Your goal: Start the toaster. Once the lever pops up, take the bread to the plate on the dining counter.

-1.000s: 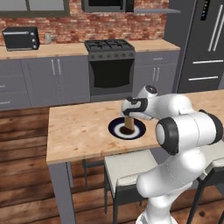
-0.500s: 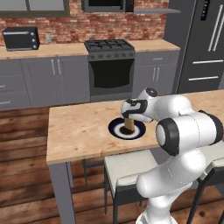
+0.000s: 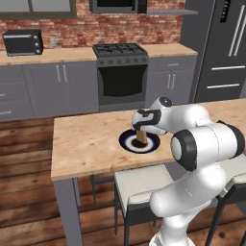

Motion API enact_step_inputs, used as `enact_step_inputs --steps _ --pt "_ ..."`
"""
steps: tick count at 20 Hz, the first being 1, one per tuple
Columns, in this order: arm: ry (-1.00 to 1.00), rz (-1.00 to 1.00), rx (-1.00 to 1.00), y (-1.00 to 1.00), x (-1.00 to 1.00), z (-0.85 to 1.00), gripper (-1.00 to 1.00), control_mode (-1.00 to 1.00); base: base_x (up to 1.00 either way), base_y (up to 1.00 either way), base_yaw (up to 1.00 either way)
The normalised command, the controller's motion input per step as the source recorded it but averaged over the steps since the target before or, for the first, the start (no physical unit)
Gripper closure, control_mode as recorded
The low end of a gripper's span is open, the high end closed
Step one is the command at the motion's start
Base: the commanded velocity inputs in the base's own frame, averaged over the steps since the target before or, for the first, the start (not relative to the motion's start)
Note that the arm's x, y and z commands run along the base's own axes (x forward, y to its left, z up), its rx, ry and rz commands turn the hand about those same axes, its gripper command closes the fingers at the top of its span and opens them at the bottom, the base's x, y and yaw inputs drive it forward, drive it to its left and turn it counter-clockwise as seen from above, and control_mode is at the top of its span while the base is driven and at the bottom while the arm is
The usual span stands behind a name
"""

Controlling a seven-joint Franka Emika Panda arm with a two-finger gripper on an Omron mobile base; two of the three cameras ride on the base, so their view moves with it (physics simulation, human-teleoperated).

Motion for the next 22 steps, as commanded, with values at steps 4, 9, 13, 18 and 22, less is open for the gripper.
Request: enact_step_inputs --steps 4,9,13,18,22 --pt "0.0 0.0 0.0 0.08 -0.02 -0.01 -1.0 -1.0 0.0 0.0 0.0" --pt "0.0 0.0 0.0 0.02 0.0 0.0 -1.0 -1.0 0.0 0.0 0.0" --pt "0.0 0.0 0.0 0.0 0.0 0.0 -1.0 -1.0 0.0 0.0 0.0" --pt "0.0 0.0 0.0 0.0 0.0 0.0 -1.0 -1.0 0.0 0.0 0.0" --pt "0.0 0.0 0.0 0.0 0.0 0.0 -1.0 -1.0 0.0 0.0 0.0"
